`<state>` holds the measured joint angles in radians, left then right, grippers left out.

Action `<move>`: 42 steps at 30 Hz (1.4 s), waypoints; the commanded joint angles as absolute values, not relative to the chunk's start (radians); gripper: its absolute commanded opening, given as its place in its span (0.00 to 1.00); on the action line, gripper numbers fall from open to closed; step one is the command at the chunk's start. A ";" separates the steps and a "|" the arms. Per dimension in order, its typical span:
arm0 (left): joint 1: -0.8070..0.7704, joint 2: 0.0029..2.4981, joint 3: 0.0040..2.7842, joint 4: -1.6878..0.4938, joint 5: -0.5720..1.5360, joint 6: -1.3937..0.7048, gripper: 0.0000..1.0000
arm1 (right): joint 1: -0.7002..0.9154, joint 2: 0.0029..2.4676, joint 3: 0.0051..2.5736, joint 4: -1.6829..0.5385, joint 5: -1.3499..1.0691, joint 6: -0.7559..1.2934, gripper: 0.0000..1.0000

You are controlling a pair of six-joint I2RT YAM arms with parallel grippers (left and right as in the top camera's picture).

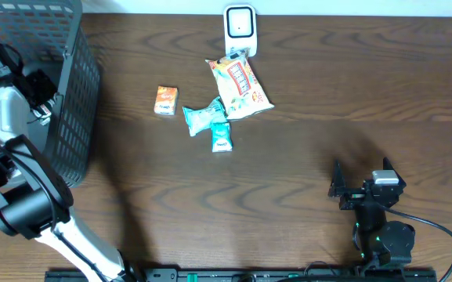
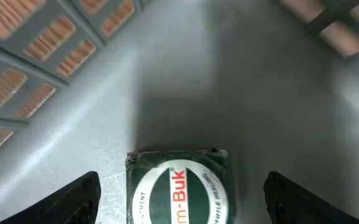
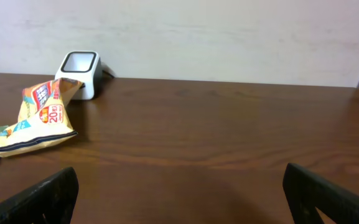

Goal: Scan the item barcode
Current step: 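Reach the left gripper into the basket and grasp the dark-green round tin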

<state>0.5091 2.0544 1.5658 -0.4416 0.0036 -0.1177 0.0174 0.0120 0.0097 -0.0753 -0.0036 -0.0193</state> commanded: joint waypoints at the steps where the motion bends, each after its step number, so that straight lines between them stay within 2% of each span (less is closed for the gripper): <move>1: 0.502 2.094 1.563 -0.440 -0.073 -0.095 0.83 | 0.020 0.006 0.006 -0.077 -0.003 -0.031 0.99; 16: 0.498 2.188 1.559 -0.448 -0.072 -0.113 0.82 | 0.020 0.006 0.006 -0.077 -0.003 -0.031 0.99; 23: 0.498 2.191 1.559 -0.451 -0.072 -0.113 0.59 | 0.020 0.006 0.006 -0.077 -0.003 -0.031 0.99; 26: 0.498 2.174 1.559 -0.473 -0.072 -0.113 0.56 | 0.020 0.006 0.006 -0.077 -0.003 -0.031 0.99; 29: 0.499 2.135 1.560 -0.489 -0.072 -0.113 0.49 | 0.020 0.006 0.006 -0.077 -0.003 -0.031 0.99; 42: 0.499 1.700 1.560 -0.492 -0.059 -0.232 0.49 | 0.020 0.006 0.006 -0.077 -0.003 -0.031 0.99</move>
<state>0.4973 1.8530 1.5532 -0.4953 -0.0559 -0.1741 0.0174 0.0120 0.0097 -0.0753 -0.0036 -0.0193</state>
